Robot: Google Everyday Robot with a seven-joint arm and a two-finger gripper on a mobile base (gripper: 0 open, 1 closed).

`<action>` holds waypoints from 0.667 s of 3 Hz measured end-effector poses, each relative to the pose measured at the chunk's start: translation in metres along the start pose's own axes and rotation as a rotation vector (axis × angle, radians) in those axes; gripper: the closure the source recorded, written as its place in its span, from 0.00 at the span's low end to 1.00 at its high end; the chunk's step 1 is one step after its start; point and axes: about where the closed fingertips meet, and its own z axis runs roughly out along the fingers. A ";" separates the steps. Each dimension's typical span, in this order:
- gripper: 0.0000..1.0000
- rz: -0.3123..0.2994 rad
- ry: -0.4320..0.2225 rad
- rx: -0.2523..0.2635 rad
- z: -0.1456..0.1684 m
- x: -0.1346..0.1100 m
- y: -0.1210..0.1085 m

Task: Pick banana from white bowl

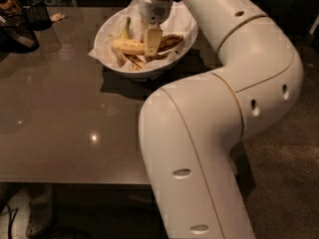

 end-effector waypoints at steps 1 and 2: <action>1.00 0.055 -0.064 0.102 -0.034 0.009 0.012; 1.00 0.080 -0.095 0.186 -0.066 0.009 0.036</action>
Offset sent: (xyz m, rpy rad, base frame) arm -0.1058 -0.0501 0.0562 0.1904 -0.1873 -0.1398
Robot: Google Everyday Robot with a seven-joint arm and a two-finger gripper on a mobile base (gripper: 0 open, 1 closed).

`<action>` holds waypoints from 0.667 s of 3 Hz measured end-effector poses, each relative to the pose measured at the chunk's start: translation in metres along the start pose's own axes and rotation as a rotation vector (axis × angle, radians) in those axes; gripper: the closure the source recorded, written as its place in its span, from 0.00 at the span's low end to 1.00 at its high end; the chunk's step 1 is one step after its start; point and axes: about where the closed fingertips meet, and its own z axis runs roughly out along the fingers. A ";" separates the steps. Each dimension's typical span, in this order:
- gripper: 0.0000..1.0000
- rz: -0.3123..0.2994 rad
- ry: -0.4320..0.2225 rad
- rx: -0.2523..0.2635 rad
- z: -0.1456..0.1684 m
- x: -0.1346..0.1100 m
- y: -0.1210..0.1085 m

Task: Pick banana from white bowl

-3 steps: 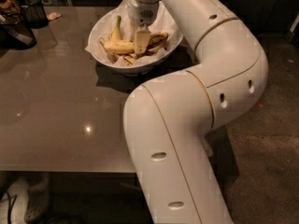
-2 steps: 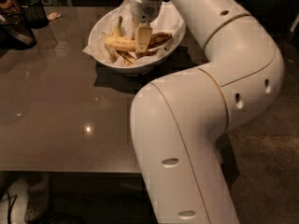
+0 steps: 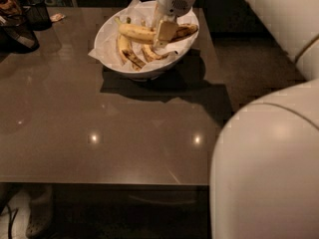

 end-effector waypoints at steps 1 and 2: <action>1.00 0.000 0.007 -0.033 0.009 0.002 0.018; 1.00 -0.016 0.041 -0.003 -0.004 -0.004 0.018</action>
Offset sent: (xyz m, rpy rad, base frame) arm -0.0340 -0.0071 0.0374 -0.0889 -0.0935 -0.0183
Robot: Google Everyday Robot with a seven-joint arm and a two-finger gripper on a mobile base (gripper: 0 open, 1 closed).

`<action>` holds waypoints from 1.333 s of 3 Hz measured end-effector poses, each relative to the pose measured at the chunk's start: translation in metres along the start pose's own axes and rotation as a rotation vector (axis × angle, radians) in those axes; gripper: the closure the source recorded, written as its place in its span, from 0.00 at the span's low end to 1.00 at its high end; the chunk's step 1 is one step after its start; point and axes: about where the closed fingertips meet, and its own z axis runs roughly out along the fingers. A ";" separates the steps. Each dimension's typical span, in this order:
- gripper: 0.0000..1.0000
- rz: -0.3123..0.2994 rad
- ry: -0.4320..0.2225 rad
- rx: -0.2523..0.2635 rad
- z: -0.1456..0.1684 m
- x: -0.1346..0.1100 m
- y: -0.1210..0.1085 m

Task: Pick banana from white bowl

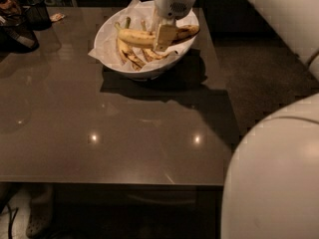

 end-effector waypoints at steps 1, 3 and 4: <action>1.00 0.028 0.031 0.040 -0.042 -0.002 0.030; 1.00 0.026 0.036 0.034 -0.050 -0.002 0.049; 1.00 0.045 0.014 0.014 -0.059 -0.006 0.082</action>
Offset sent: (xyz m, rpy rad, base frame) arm -0.0684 -0.0222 0.0346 -0.0176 -0.0215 -0.0759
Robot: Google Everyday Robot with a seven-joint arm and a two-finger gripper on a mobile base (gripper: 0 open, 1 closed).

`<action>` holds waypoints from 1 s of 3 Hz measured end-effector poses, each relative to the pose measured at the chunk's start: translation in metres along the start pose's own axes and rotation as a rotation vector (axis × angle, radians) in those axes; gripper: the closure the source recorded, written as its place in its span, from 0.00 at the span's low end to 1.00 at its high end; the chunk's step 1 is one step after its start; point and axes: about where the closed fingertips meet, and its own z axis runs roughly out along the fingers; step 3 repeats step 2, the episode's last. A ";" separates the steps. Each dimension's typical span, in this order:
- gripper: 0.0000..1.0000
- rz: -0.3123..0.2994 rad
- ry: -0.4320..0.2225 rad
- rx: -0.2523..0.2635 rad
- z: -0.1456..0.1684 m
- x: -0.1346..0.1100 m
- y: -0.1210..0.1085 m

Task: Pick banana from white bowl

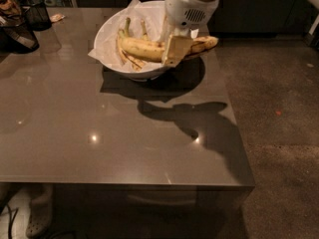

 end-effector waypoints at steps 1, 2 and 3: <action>1.00 0.015 0.000 -0.031 -0.009 -0.005 0.034; 1.00 0.014 0.000 -0.031 -0.010 -0.005 0.036; 1.00 0.014 0.000 -0.031 -0.010 -0.005 0.036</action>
Offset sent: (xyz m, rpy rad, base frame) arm -0.0315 0.0007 -0.0024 0.0008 0.0303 -0.0045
